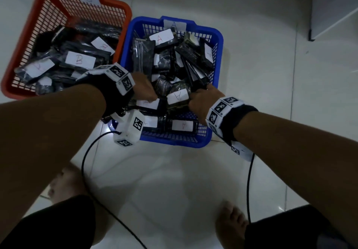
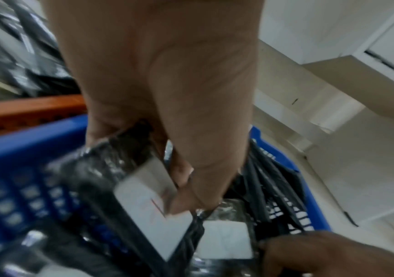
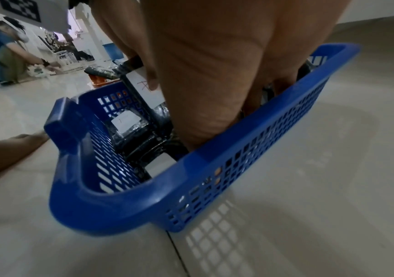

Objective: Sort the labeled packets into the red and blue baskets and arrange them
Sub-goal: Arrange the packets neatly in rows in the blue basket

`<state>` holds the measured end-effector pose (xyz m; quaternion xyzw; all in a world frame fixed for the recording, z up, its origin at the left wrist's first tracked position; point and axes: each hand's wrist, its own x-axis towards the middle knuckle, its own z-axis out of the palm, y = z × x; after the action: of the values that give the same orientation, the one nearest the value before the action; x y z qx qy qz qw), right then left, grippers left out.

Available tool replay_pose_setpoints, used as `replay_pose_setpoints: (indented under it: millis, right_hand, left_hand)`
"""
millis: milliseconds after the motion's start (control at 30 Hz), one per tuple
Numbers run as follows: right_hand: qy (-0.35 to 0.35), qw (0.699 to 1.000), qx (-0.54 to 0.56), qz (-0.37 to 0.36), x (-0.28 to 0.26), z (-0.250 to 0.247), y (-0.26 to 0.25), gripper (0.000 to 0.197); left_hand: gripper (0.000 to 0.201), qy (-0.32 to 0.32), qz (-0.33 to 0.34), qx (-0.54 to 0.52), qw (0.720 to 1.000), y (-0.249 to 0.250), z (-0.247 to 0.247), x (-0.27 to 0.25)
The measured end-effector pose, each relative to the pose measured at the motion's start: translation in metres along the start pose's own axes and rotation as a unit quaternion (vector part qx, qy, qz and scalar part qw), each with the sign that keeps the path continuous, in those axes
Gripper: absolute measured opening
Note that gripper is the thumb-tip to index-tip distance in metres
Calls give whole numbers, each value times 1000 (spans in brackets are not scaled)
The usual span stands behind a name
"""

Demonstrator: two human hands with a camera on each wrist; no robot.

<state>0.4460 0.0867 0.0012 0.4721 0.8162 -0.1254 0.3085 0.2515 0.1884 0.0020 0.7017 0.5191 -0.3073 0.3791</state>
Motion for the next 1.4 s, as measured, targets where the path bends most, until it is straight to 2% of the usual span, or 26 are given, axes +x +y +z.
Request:
replay_pose_setpoints:
  millis: [100, 267, 367, 433, 467, 533, 633, 700, 767, 833, 933, 1100, 1267, 1333, 1400]
  right_hand:
    - [-40, 999, -3, -14, 6, 0, -1, 37]
    - [-28, 998, -4, -55, 6, -6, 7, 31]
    - [20, 995, 18, -93, 0, -9, 17, 42]
    - [61, 991, 65, -97, -6, -8, 23, 44]
    - [81, 988, 90, -95, -10, -7, 24, 43]
    - [132, 978, 122, -106, -15, -4, 25, 35]
    - [155, 969, 155, -116, -16, 4, 31, 30]
    - [171, 962, 181, -111, -16, 5, 36, 33]
    - [244, 938, 225, -101, -17, 6, 42, 32]
    - [332, 900, 272, -73, -19, 5, 46, 29]
    - [401, 853, 332, -17, -23, 4, 50, 30]
    - [420, 798, 426, 66, -25, 2, 55, 30]
    - [405, 800, 434, 91, -23, 3, 53, 29]
    - [407, 793, 442, 101, -22, 3, 53, 28]
    - [410, 786, 449, 112, -20, 4, 53, 27]
  left_hand:
    - [34, 49, 11, 37, 998, -11, 0, -6]
    - [26, 157, 41, 119, 980, -1, 12, -12]
    - [26, 225, 57, 160, 959, 13, 11, -20]
    - [25, 247, 105, 145, 952, 24, 10, -24]
    - [23, 234, 137, 138, 953, 29, 11, -24]
    - [19, 166, 186, 145, 958, 38, 16, -23]
    - [22, 75, 204, 151, 964, 47, 26, -16]
    - [31, 55, 205, 150, 966, 52, 32, -11]
    - [42, 36, 211, 147, 966, 57, 35, -5]
    - [52, 15, 217, 155, 964, 63, 39, 1]
    - [61, 8, 224, 191, 956, 69, 47, 8]
    - [63, 21, 215, 240, 946, 80, 56, 13]
    - [45, -14, 187, 285, 940, 89, 73, 17]
    - [30, -2, 180, 279, 943, 91, 79, 16]
    - [28, 14, 189, 256, 948, 90, 83, 16]
